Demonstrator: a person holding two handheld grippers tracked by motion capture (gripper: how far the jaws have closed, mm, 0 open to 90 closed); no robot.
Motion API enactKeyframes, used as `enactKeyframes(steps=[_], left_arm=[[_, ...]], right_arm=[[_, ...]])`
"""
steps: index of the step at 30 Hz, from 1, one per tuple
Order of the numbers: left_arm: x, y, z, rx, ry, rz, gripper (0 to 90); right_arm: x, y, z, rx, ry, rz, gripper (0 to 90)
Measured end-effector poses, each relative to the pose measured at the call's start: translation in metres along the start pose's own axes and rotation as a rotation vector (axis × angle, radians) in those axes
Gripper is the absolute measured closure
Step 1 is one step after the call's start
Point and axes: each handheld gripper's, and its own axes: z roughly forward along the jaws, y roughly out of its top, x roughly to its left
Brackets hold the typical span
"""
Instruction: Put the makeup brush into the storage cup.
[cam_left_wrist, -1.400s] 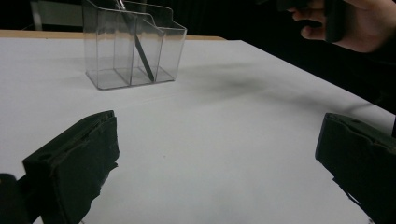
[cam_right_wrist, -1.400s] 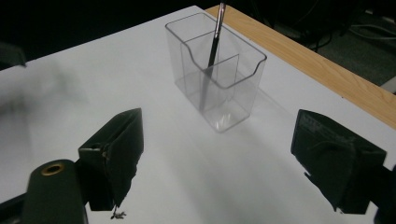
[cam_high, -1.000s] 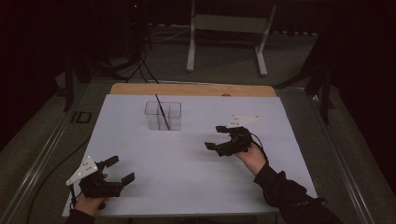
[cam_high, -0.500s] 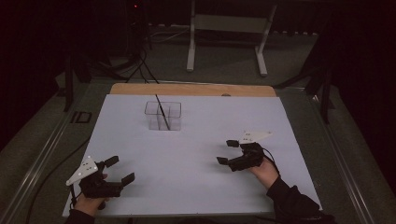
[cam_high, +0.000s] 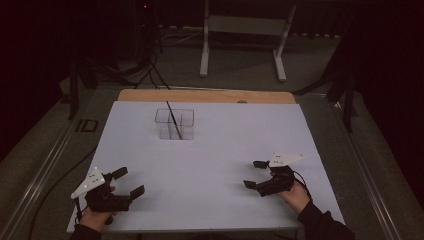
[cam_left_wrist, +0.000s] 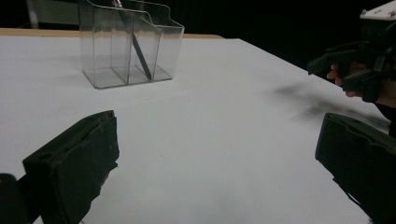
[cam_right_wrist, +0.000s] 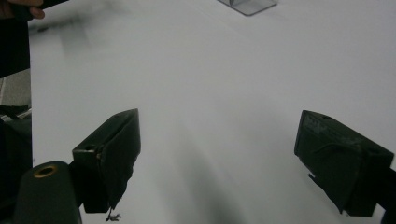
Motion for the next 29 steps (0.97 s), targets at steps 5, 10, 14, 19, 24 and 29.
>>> enactKeyframes(steps=[5, 10, 14, 19, 24, 29], left_arm=[[0.000, 0.000, 0.000, 0.002, 0.000, -0.001, 0.8], [0.000, 0.000, 0.000, 0.001, 0.001, -0.001, 0.8], [0.000, 0.000, 0.000, 0.003, 0.000, 0.000, 0.8], [0.000, 0.000, 0.000, 0.004, 0.000, 0.000, 0.8], [0.000, 0.000, 0.001, 0.004, -0.001, 0.002, 0.8], [0.000, 0.000, 0.001, 0.006, -0.002, -0.001, 0.9]], right_arm=[[-0.003, -0.012, -0.008, -0.028, 0.000, 0.009, 14.1], [-0.004, -0.020, -0.014, -0.025, -0.012, 0.013, 14.2], [-0.007, -0.025, -0.019, -0.039, -0.024, 0.036, 14.2], [-0.009, -0.030, -0.023, -0.048, -0.033, 0.048, 14.5], [-0.008, -0.032, -0.022, -0.036, -0.008, 0.053, 14.5], [-0.008, -0.033, -0.019, -0.020, 0.015, 0.057, 14.5]])
